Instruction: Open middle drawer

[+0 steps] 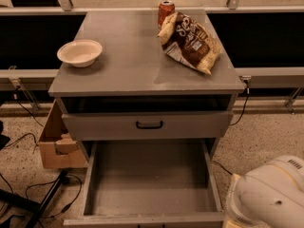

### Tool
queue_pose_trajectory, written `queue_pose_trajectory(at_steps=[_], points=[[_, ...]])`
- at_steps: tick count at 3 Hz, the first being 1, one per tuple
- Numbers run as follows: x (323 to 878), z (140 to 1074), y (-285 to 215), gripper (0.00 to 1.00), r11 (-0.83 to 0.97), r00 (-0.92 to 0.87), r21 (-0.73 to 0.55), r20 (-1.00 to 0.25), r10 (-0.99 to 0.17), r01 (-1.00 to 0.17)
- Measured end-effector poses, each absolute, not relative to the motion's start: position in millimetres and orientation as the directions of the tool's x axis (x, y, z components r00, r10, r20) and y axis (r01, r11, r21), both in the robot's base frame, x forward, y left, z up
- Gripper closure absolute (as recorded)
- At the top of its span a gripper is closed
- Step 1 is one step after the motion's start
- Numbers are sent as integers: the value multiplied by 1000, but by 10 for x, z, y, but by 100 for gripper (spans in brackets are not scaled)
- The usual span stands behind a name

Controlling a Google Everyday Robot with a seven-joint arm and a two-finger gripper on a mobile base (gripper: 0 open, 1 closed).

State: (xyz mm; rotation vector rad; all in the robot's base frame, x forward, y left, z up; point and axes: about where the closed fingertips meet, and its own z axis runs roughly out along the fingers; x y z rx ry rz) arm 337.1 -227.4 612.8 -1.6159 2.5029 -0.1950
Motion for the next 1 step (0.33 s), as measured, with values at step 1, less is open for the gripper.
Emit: queue_pose_trajectory(at_steps=[1], points=[[3124, 6754, -2336, 0, 395, -395, -178, -35, -918, -901]])
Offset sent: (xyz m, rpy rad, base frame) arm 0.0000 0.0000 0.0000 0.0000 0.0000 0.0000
